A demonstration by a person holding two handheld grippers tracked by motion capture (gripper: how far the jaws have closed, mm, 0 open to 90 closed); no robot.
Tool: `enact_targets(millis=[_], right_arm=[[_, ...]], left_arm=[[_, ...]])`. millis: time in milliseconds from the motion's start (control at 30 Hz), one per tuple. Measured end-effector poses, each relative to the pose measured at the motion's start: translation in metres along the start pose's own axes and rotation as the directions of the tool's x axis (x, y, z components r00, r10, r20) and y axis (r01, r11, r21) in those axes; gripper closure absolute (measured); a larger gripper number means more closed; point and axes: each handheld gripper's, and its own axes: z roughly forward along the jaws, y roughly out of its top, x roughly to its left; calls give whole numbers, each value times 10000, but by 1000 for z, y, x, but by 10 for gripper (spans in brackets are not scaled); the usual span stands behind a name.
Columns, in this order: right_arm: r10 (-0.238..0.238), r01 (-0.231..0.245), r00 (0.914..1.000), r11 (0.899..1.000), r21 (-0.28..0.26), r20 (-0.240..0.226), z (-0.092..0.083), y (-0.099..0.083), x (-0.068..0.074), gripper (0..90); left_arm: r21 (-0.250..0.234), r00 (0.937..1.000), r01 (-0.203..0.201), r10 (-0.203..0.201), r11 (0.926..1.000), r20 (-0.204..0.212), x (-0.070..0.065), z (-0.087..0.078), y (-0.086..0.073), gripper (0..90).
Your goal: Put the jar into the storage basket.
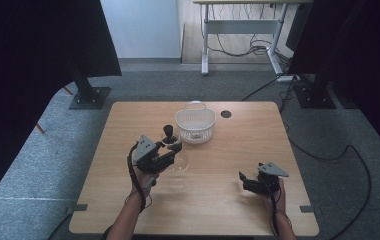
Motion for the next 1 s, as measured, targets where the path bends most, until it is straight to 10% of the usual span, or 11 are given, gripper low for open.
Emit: enact_targets(millis=[1000], right_arm=[[-12, 12, 10000, 10000, 65, -52, 1, 0, 0, 103]], left_arm=[[-157, 9997, -252, 253, 9996, 35, 10, 26, 26, 504]])
